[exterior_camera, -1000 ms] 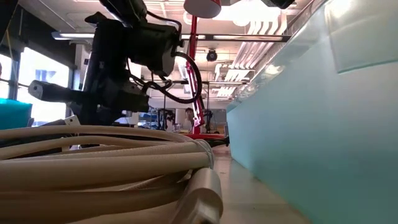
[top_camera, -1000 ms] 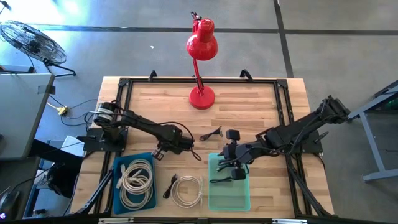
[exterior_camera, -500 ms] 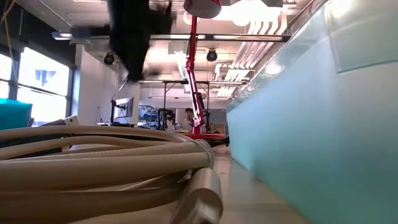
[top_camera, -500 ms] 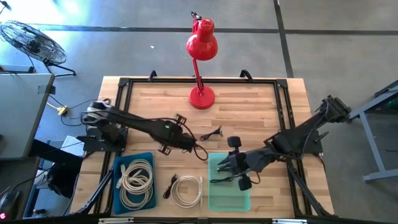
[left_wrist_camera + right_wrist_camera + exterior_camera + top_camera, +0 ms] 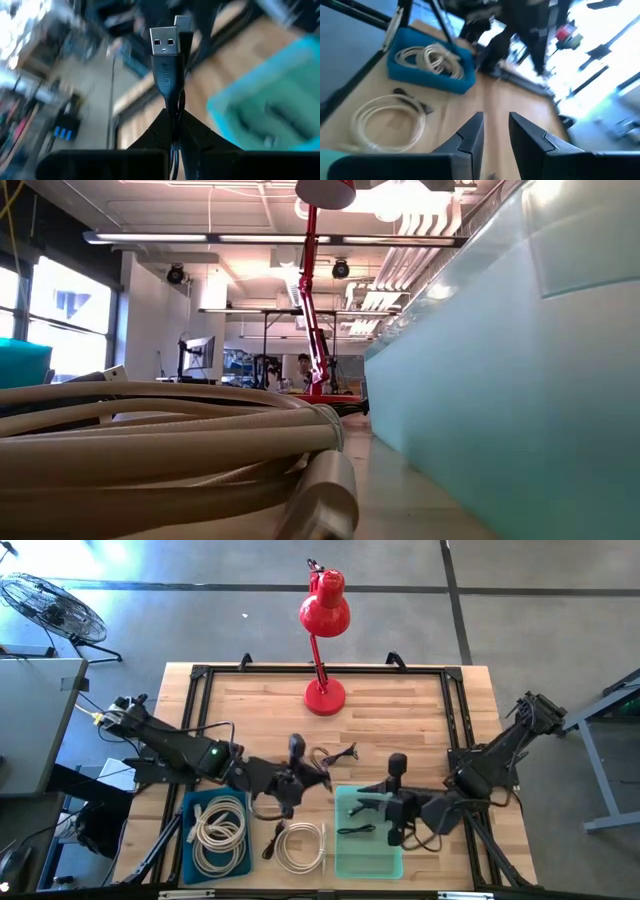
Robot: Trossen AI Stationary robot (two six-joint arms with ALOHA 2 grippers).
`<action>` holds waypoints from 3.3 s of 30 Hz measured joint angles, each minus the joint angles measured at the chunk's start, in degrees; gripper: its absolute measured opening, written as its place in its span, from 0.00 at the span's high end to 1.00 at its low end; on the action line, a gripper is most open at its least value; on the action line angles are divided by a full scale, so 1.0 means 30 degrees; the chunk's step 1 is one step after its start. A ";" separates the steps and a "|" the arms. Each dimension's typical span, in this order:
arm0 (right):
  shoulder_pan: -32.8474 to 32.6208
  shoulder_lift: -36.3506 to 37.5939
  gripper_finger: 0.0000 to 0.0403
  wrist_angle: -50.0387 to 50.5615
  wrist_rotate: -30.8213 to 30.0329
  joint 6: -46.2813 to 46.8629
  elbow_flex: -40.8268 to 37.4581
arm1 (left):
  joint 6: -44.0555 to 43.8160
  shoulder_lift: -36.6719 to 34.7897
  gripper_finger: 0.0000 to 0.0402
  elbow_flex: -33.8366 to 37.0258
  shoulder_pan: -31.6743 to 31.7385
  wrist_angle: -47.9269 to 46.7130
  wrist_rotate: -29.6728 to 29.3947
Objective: Pick & Place USB Port
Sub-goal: Put the black USB cable into the green bin
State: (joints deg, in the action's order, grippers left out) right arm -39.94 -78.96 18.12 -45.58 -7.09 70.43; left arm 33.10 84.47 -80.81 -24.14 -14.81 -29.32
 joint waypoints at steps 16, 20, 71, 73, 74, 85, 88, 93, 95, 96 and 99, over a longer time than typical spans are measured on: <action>0.0301 -0.0006 0.79 -0.4002 0.4045 -0.5867 0.0000 | 0.0386 0.0109 0.98 0.2519 0.1156 0.5020 0.6082; 0.1019 -0.0007 0.77 -0.4779 0.4802 -0.5118 -0.0029 | 0.0386 0.0109 0.98 0.2519 0.1171 0.4879 0.6602; 0.2572 -0.1068 0.96 -0.6861 0.4377 -0.4808 0.0000 | 0.0361 0.0976 0.78 0.2490 0.1543 -0.1007 0.2287; 0.2153 -0.1046 0.97 -0.6720 0.3609 -0.4811 0.0007 | -0.0310 0.0976 0.78 0.2497 0.1555 -0.1968 0.1948; 0.1913 -0.1042 0.97 -0.6536 0.3218 -0.4790 0.0007 | -0.0591 0.0976 0.78 0.2497 0.1557 -0.2323 0.1933; 0.0559 -0.1064 0.97 -0.0713 0.2666 0.5290 0.0007 | -0.2708 0.0976 0.78 0.2497 0.1535 -0.4688 0.3461; 0.0754 -0.1488 0.97 0.1876 0.3057 0.8936 0.0007 | -0.2718 0.0976 0.78 0.2497 0.1543 -0.4858 0.3452; 0.1514 -0.3163 0.97 0.4441 0.6196 1.2600 0.0007 | -0.2745 0.0976 0.78 0.2497 0.1543 -0.5015 0.3458; 0.1763 -0.4144 0.97 0.4615 0.7564 1.3113 0.0007 | -0.3025 0.0976 0.78 0.2497 0.1543 -0.5265 0.3562; 0.1885 -0.4622 0.97 0.4676 0.8251 1.3236 0.0007 | -0.3221 0.0976 0.78 0.2497 0.1543 -0.5457 0.3605; 0.2320 -0.5859 0.97 0.4685 1.0040 1.3202 0.0007 | -0.4085 0.0976 0.78 0.2497 0.1543 -0.6343 0.3731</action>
State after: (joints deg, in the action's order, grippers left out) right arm -32.98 -96.54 32.18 -15.46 32.52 70.46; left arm 20.85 87.39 -73.32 -19.51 -33.84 -18.12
